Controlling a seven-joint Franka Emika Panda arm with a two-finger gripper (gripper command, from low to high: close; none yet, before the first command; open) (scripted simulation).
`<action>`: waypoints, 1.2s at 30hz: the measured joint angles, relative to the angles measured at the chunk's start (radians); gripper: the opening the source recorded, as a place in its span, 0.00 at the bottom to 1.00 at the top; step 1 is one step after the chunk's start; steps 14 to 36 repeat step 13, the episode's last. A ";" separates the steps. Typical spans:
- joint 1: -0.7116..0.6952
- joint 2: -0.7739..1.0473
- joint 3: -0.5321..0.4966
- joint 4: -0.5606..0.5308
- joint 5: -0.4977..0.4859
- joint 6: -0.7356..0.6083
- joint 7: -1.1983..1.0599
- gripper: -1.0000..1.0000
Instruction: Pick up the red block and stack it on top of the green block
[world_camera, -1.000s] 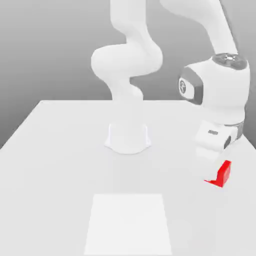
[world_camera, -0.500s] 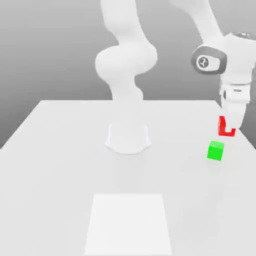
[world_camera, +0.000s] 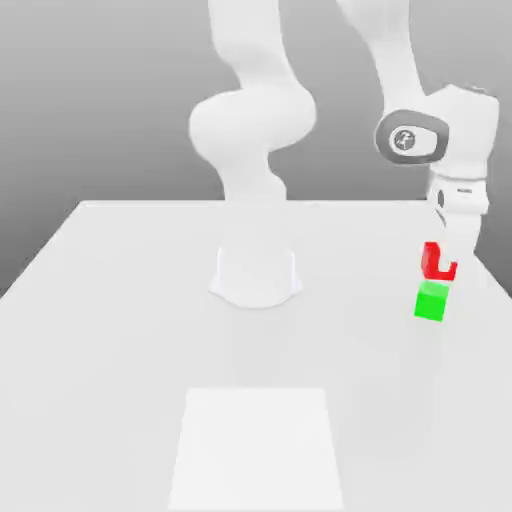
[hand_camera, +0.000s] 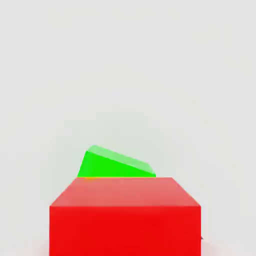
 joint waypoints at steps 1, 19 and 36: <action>-0.008 0.011 0.004 0.000 -0.015 0.009 0.011 0.00; -0.050 0.127 -0.001 0.004 -0.176 0.107 0.123 0.00; -0.050 0.127 -0.001 0.004 -0.176 0.107 0.123 0.00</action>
